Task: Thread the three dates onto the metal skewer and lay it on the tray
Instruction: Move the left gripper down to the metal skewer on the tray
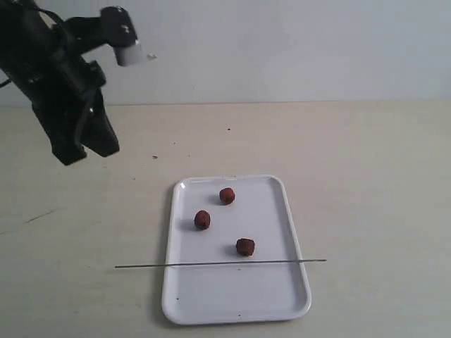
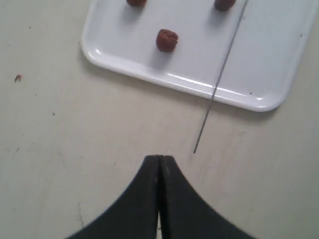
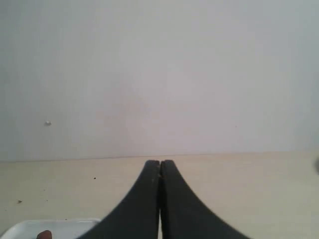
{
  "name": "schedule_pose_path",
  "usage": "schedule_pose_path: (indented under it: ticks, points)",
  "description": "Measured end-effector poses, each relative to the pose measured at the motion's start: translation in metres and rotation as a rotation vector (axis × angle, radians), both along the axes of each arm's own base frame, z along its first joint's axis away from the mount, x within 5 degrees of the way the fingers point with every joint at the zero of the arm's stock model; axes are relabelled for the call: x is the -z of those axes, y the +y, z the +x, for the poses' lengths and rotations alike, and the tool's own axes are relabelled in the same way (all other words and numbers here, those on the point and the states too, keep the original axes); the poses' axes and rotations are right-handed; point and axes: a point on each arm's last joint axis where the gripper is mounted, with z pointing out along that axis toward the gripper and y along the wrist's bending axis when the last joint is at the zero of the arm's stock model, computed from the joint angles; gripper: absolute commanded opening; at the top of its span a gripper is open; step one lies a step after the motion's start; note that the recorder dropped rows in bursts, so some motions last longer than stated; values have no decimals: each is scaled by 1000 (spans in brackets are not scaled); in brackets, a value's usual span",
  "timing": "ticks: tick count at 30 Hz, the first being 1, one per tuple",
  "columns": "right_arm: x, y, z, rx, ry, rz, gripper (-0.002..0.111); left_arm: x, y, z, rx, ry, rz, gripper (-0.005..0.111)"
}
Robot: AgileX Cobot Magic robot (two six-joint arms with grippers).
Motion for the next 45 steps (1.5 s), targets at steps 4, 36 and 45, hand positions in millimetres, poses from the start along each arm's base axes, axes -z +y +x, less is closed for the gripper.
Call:
schedule_pose_path:
  ticks: [4, 36, 45]
  points:
    - [0, 0, 0, 0, 0, 0, 0, 6, -28, -14, 107, 1, 36, 0]
    - [0, 0, 0, 0, 0, 0, 0, 89, -90, -19, 371, 132, 105, 38]
    - [0, 0, 0, 0, 0, 0, 0, 115, -56, -12, 328, 201, 123, 38]
